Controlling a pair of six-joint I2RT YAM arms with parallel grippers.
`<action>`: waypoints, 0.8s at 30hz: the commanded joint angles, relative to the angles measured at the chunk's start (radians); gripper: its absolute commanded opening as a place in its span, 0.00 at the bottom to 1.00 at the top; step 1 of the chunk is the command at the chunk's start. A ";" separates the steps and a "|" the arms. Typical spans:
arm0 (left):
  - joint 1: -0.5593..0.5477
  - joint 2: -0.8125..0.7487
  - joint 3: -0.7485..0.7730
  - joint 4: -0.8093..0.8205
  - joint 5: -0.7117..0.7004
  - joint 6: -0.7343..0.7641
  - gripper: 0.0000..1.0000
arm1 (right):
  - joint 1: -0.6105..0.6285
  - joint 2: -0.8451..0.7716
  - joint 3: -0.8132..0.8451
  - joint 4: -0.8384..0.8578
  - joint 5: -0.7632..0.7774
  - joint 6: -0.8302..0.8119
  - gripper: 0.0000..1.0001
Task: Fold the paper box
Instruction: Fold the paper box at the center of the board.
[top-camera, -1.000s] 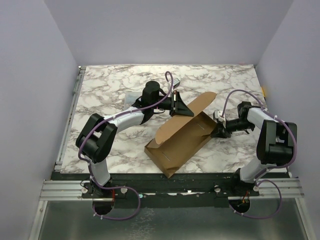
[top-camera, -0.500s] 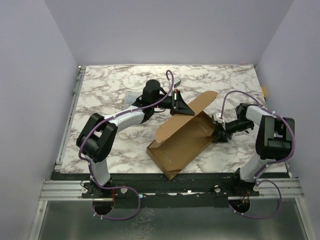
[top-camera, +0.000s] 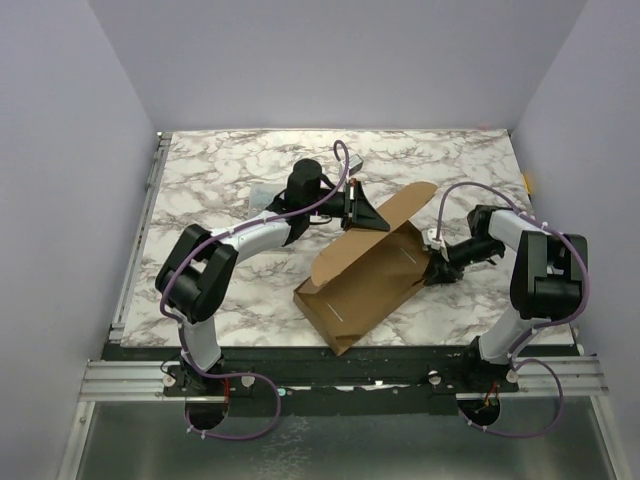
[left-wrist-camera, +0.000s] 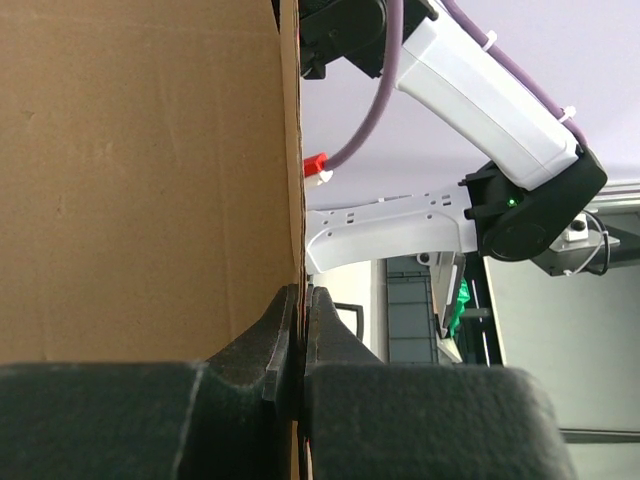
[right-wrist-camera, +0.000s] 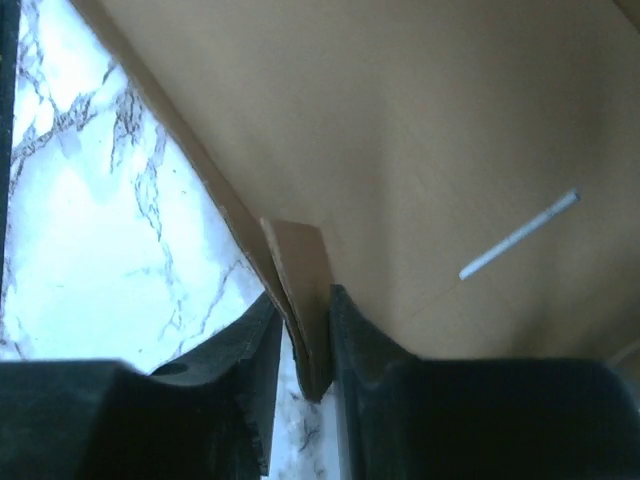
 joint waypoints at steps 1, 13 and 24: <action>-0.006 0.008 0.008 0.036 0.030 0.007 0.00 | 0.007 0.006 0.042 0.041 -0.019 0.076 0.41; 0.042 -0.037 -0.047 -0.069 0.028 0.122 0.00 | -0.037 -0.107 0.112 -0.008 -0.118 0.276 0.59; 0.047 -0.063 0.020 -0.319 0.023 0.337 0.00 | -0.129 -0.063 0.137 -0.100 -0.243 0.304 0.74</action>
